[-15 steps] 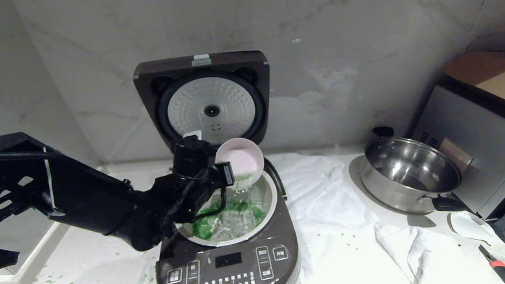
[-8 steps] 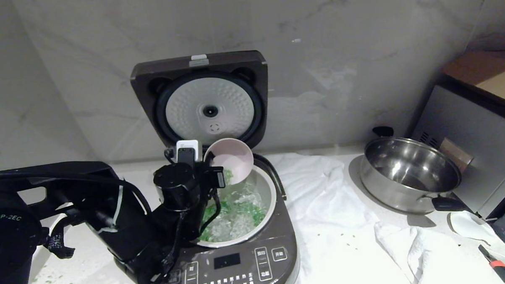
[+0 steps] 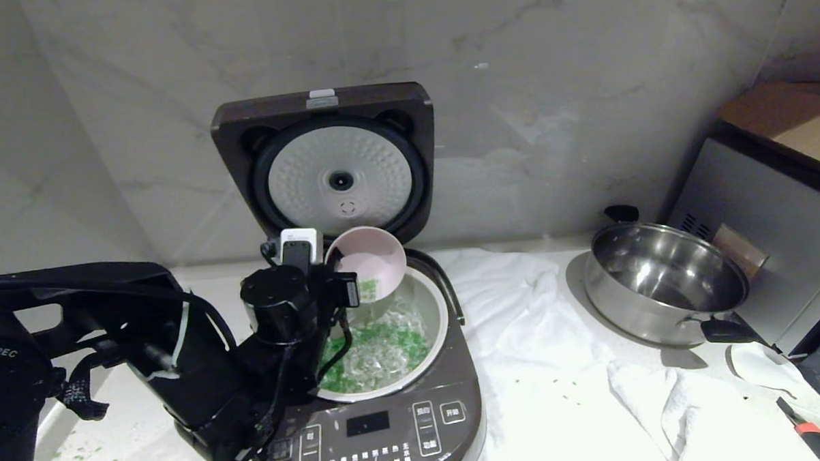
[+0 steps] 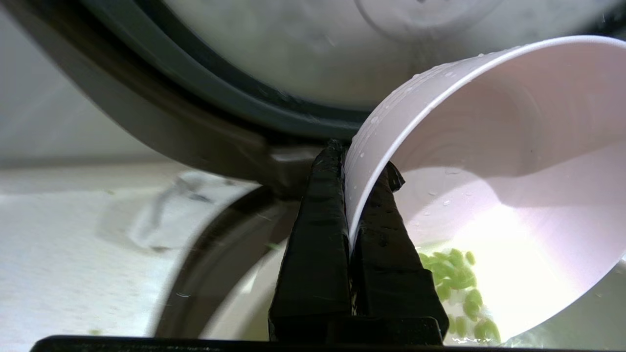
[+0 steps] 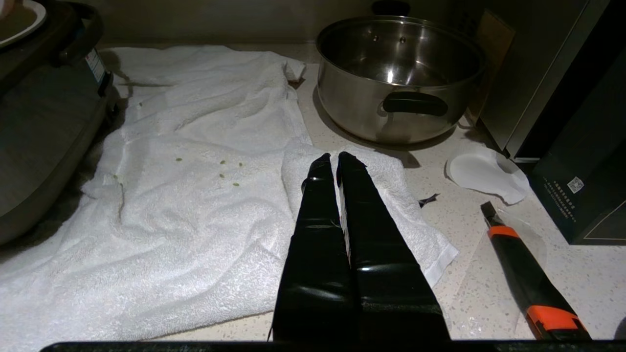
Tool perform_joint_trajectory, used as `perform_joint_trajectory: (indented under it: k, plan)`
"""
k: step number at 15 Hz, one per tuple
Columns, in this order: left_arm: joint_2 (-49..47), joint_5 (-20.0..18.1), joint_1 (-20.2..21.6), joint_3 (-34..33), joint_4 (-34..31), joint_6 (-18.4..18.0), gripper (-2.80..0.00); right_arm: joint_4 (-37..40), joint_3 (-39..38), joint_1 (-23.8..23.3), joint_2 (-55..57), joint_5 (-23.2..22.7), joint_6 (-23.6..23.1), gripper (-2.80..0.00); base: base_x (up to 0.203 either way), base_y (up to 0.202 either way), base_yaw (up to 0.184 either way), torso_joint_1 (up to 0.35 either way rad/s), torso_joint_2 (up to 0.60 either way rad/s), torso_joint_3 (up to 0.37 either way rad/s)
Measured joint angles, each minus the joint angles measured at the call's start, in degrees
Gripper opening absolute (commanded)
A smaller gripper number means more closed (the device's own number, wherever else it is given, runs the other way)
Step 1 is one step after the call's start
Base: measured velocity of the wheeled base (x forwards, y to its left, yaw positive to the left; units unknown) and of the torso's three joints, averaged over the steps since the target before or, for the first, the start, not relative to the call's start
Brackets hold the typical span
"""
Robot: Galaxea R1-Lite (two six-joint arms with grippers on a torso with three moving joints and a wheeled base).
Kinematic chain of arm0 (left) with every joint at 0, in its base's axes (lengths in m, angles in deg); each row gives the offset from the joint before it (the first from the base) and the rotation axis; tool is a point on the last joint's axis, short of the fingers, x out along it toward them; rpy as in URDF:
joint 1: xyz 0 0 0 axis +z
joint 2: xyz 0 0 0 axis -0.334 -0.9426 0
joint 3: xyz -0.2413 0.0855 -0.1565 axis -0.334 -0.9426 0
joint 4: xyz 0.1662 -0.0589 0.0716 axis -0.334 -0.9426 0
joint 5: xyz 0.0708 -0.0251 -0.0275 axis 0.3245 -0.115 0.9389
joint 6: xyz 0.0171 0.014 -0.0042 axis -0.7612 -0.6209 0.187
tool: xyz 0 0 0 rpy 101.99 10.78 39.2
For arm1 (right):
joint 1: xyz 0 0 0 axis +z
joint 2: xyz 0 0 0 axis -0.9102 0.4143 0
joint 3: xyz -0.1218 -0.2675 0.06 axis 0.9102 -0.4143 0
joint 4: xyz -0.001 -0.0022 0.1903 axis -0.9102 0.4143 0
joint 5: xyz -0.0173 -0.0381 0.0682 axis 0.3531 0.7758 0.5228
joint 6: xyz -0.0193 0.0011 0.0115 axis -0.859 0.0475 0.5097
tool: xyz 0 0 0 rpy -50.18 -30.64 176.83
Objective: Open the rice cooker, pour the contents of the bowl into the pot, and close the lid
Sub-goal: Pour the water from the bowl into the rice cooker
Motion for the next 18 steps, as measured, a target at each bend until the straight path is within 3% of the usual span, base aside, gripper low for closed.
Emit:
perform_joint_trajectory:
  k: [10,15,18]
  plan:
    - [4.3,0.6,-1.4,-5.9,0.0,-2.0,-2.80,0.0,0.0,0.0,0.0,0.0,0.0,-2.80,0.000,0.000,0.000,0.000,0.00,0.000]
    - [2.7,8.2,-0.8,-0.1,0.0,-2.2,-2.80,0.0,0.0,0.0,0.0,0.0,0.0,-2.80,0.000,0.000,0.000,0.000,0.00,0.000]
    - [2.9,8.4,-0.3,2.3,0.0,-2.2,-2.80,0.0,0.0,0.0,0.0,0.0,0.0,-2.80,0.000,0.000,0.000,0.000,0.00,0.000]
